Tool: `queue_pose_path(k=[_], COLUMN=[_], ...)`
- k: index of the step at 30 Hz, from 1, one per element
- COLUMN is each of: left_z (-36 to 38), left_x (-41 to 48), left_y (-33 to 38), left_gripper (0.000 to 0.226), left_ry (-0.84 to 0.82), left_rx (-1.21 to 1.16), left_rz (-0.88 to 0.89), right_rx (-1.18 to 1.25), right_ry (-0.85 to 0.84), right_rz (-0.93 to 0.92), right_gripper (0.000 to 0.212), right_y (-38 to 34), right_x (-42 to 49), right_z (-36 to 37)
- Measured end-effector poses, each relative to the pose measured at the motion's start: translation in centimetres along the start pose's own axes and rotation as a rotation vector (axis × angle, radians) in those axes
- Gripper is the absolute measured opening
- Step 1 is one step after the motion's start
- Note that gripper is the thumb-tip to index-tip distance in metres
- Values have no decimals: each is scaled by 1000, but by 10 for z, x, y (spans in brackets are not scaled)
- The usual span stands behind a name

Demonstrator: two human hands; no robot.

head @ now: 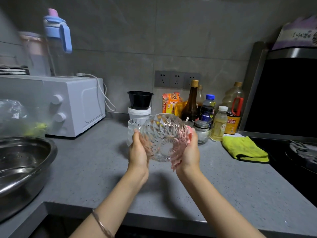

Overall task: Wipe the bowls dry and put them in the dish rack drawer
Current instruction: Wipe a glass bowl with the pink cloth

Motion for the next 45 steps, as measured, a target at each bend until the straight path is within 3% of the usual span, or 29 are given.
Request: queue_pose_path(k=[3,6,9,12,15,19,24,30,35,38,42,45], left_z=[-8,-15,-18,-20,-26,-28,-25,-30,-28,-24,-19,-18], left_x=[5,3,-7,-12,-9,-9,-12,-5,-6,-6,-10,-11], left_y=[-7,-15,-18,-14,-12,-9,0,-4,-9,-14,-20,-23], left_gripper=[52,71,78,82,79,55,51,43,33,29,40,66], left_ry=[-153,-412,-603,-676,-664,-607,-560,-481,-333,-216,-149,-184], left_rx=[210,295,171,-65,-139,50,146,130,111,61,8,38], left_rz=[-110,-421,-699,-819,-756,-515,-273,-221,-94,15,34,-10], right_rx=[-147,-314,-571,-780,-941,-1138,-1833,-1905,-2171,-2177,-1842,-1731], right_ry=[10,-74,-266,-413,-539,-603,-693,-1094,-1033,-870,-767,-765], right_rz=[-126,-296,-626,-774,-793,-761,-839,-845,-967,-937,-648,-641], right_gripper=[42,44,42,46,44,42,60,55,65,67,70,65], right_y=[-16,-29,-35,-31,-30,-37,-35,-40,-26,-9,6,7], right_x=[3,0,-10,-18,-25,-26,-27,-41,-40,-55,-73,-73], right_z=[-8,-6,1,1,3,10,18,11,0,2,16,13])
Point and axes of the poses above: each hand's wrist, its own x-axis towards the middle knuckle, its own z-axis out of the palm, y = z × x, the point moved 5 cm from there along x, towards the middle knuckle, and after that the axes turned 1 degree about y, right-handed, at the moved point
